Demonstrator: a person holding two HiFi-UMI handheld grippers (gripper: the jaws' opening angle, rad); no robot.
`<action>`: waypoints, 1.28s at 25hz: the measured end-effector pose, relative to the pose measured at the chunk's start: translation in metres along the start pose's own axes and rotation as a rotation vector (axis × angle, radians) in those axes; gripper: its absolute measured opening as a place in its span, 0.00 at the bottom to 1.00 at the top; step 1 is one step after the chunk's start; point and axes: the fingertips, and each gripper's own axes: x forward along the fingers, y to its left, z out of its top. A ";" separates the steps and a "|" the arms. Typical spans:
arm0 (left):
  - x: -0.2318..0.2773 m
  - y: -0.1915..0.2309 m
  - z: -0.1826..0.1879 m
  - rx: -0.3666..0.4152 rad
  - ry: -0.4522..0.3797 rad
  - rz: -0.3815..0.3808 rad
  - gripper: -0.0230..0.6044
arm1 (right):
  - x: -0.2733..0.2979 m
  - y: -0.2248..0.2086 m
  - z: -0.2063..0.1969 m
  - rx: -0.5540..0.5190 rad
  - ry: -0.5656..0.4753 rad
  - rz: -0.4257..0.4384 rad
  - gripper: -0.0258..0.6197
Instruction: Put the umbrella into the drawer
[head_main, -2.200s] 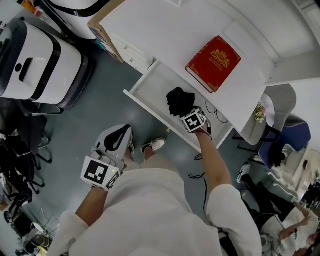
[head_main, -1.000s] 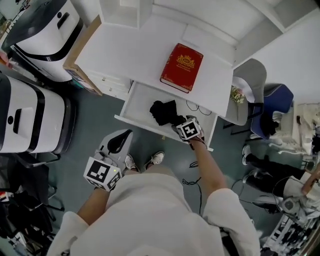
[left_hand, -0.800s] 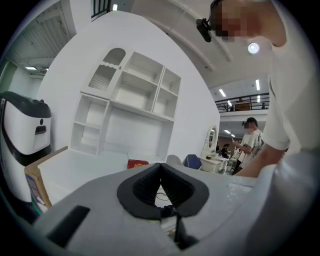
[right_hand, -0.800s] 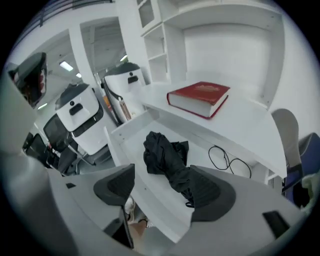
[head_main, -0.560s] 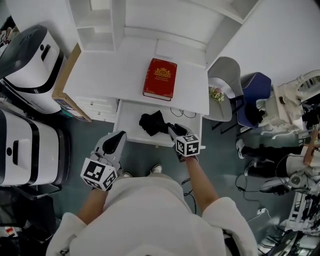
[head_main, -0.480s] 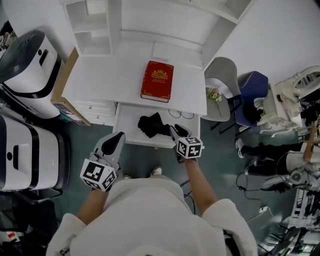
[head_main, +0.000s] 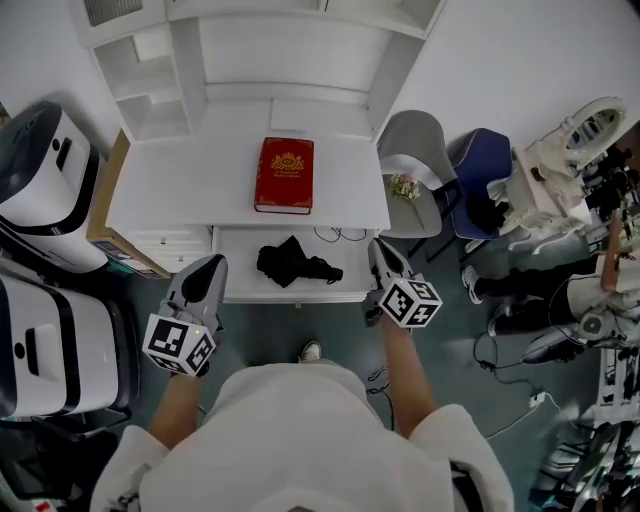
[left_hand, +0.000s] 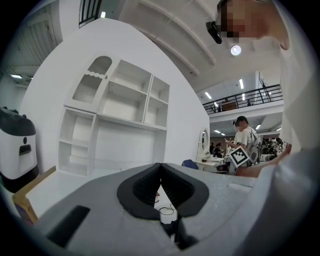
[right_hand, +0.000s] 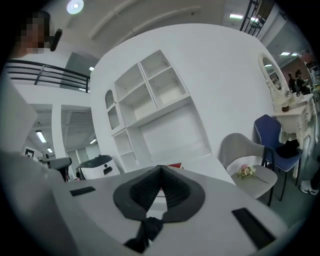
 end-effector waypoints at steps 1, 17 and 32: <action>0.003 0.000 0.004 0.010 -0.007 0.002 0.06 | -0.005 0.000 0.012 -0.004 -0.025 0.005 0.04; -0.003 0.012 0.052 0.022 -0.106 0.117 0.06 | -0.082 0.015 0.146 -0.252 -0.309 0.017 0.04; -0.026 0.005 0.090 0.036 -0.186 0.203 0.06 | -0.111 0.029 0.177 -0.371 -0.371 0.015 0.04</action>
